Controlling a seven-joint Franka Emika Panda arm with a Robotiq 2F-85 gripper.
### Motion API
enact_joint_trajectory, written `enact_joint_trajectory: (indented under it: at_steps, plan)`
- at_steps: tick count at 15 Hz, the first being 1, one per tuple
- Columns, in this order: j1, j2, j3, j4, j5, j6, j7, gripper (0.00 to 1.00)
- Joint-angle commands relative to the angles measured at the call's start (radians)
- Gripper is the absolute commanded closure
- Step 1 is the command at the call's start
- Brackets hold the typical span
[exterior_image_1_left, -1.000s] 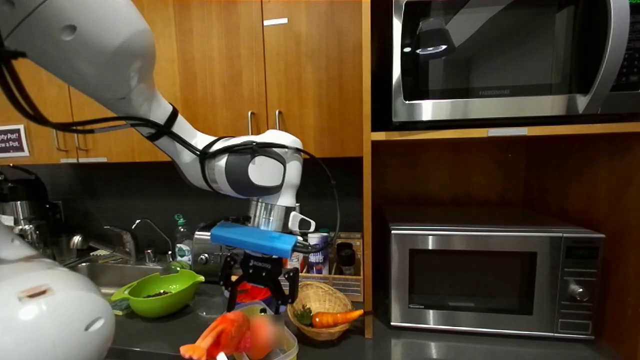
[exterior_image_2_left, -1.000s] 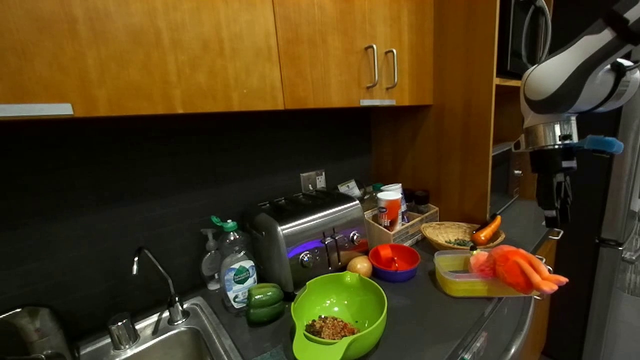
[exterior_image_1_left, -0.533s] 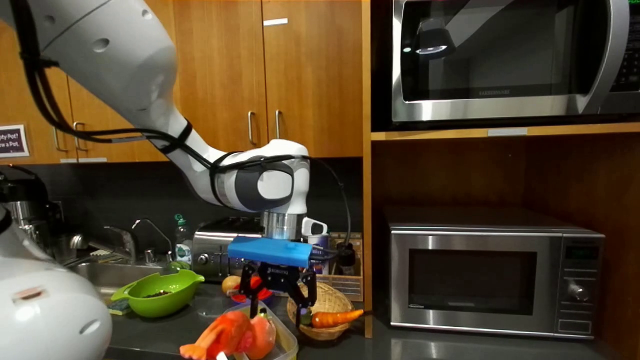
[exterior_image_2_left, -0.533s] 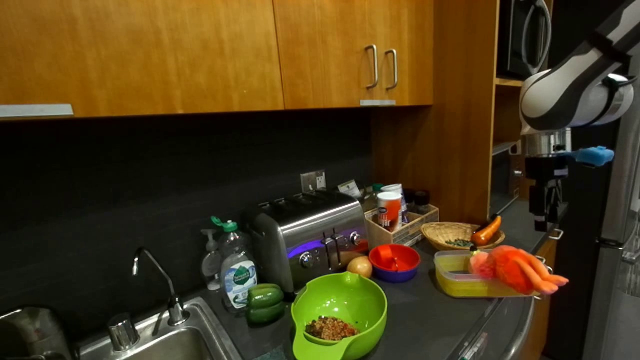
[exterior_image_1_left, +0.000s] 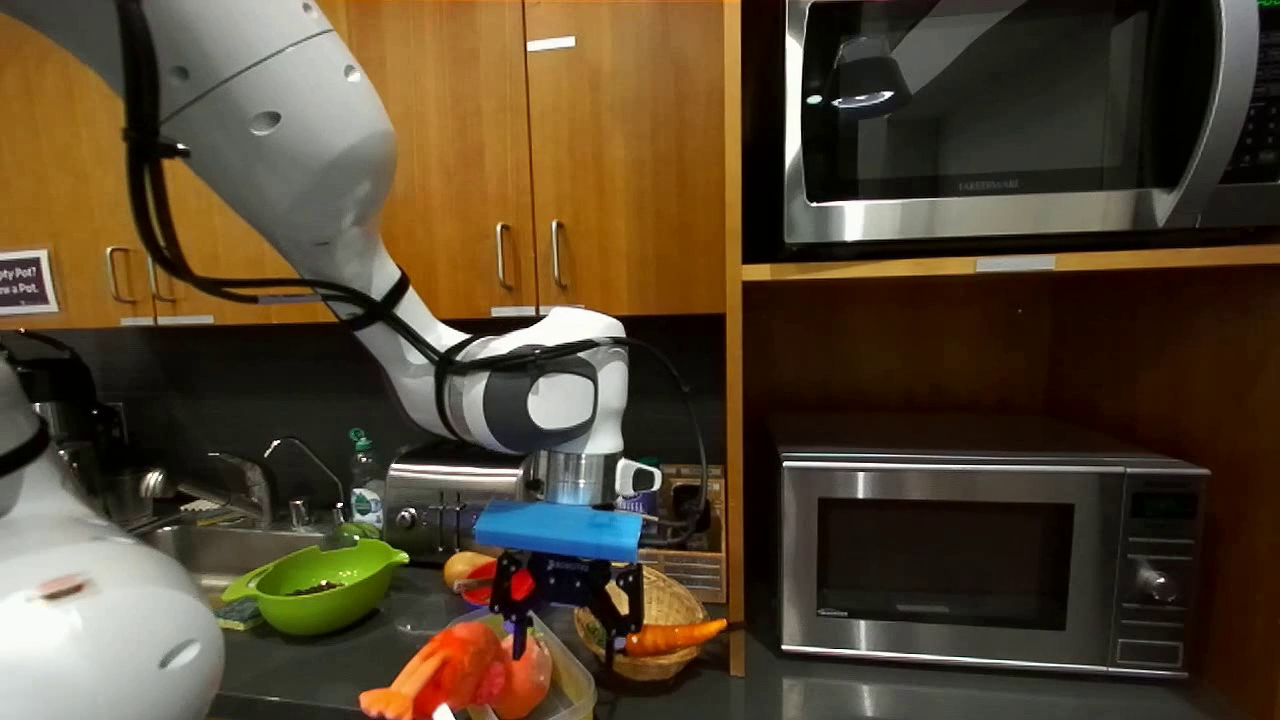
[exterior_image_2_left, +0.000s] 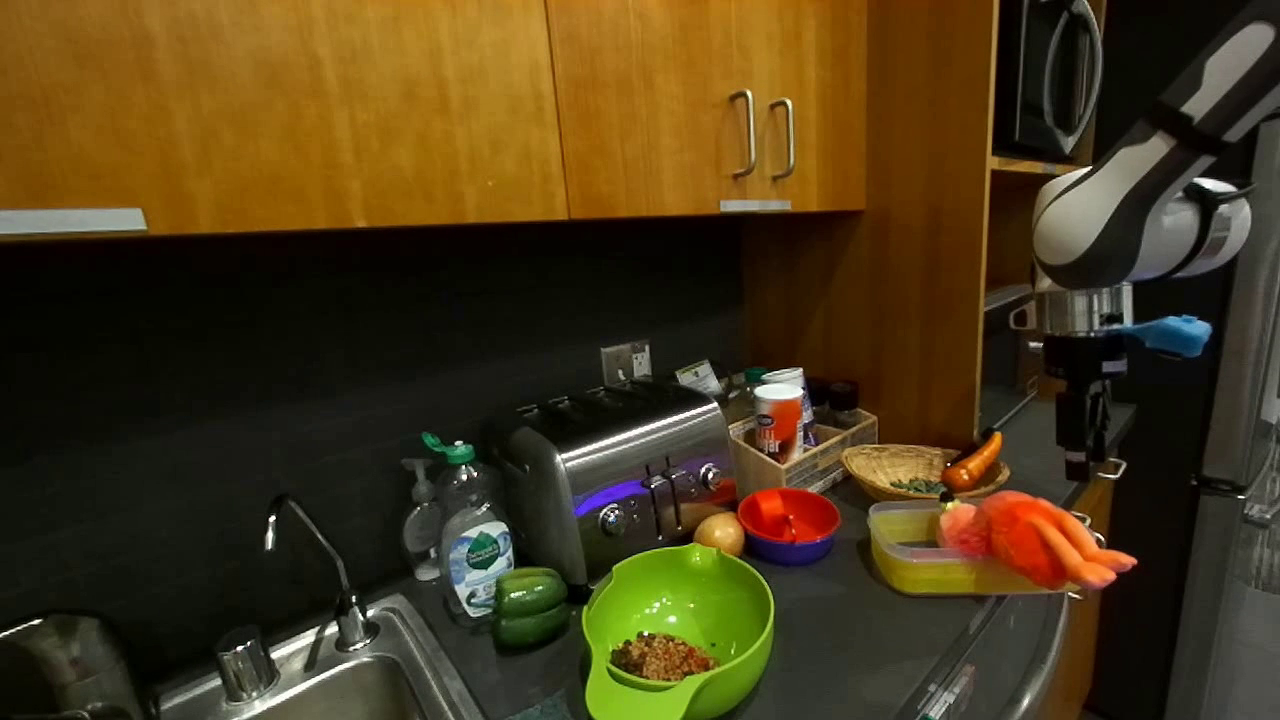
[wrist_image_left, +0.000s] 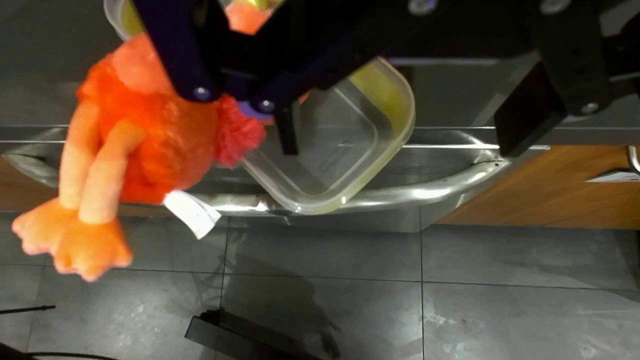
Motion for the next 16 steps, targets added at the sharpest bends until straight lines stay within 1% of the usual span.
enact_joint_trajectory:
  at_steps: [1, 5, 9, 12, 14, 16]
  plan:
    - [-0.023, 0.038, 0.015, 0.0, -0.044, 0.066, 0.006, 0.0]
    - [-0.039, 0.065, 0.02, 0.001, -0.116, 0.164, 0.012, 0.0]
    - [-0.029, 0.082, 0.006, 0.001, -0.107, 0.242, -0.04, 0.0]
    - [-0.023, 0.087, 0.002, 0.001, -0.09, 0.259, -0.082, 0.0]
    - [-0.036, 0.094, 0.013, 0.001, -0.111, 0.249, -0.064, 0.0]
    - [-0.033, 0.1, 0.009, 0.001, -0.096, 0.217, -0.07, 0.0]
